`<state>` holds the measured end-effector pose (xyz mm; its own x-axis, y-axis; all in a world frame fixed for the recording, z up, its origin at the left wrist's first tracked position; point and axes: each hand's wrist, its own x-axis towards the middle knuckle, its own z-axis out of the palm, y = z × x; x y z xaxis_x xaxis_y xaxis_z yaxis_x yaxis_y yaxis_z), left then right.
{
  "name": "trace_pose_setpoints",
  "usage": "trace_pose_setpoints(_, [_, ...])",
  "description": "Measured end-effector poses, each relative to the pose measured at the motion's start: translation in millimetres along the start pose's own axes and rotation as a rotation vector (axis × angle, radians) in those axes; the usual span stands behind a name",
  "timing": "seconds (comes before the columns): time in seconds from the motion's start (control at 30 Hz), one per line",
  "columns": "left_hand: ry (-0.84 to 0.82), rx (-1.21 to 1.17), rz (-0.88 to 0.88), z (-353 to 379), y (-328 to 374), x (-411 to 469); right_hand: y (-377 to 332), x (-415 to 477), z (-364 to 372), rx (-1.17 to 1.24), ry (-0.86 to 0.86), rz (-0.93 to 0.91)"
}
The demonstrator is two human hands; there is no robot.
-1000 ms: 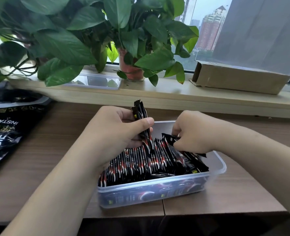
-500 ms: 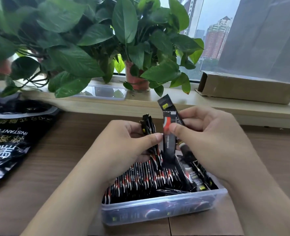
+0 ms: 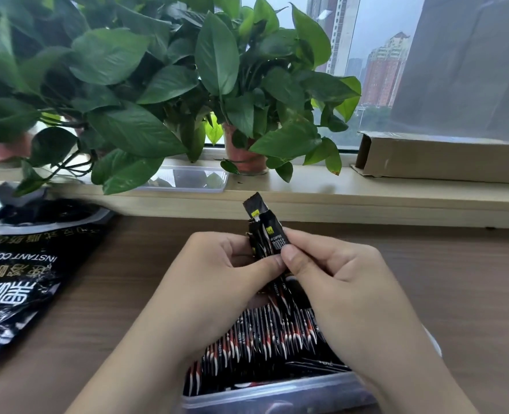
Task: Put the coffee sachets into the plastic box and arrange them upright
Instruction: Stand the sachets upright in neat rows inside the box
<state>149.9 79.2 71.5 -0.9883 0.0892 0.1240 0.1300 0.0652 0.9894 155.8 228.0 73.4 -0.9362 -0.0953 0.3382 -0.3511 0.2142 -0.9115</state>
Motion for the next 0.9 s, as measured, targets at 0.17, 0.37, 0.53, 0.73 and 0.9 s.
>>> trace_pose_setpoints(0.17, [0.042,-0.214,-0.03,-1.0,1.9,1.0,1.6,-4.9,-7.2,-0.205,0.117,-0.124])
trace_pose_setpoints(0.37, [0.046,-0.267,-0.02,-1.5,4.2,0.6,2.4,-9.9,2.5,-0.602,-0.018,-0.237])
trace_pose_setpoints(0.53, [0.15,-0.311,-0.021,-1.3,6.0,0.9,-1.1,-12.4,-4.1,-0.624,-0.244,-0.189])
trace_pose_setpoints(0.73, [0.195,-0.255,-0.021,-1.1,7.8,2.0,6.7,-8.8,-13.6,-0.52,-0.245,-0.227])
trace_pose_setpoints(0.9, [0.165,-0.271,0.002,-3.2,7.5,2.8,12.0,-5.6,-18.9,-0.44,-0.244,-0.291])
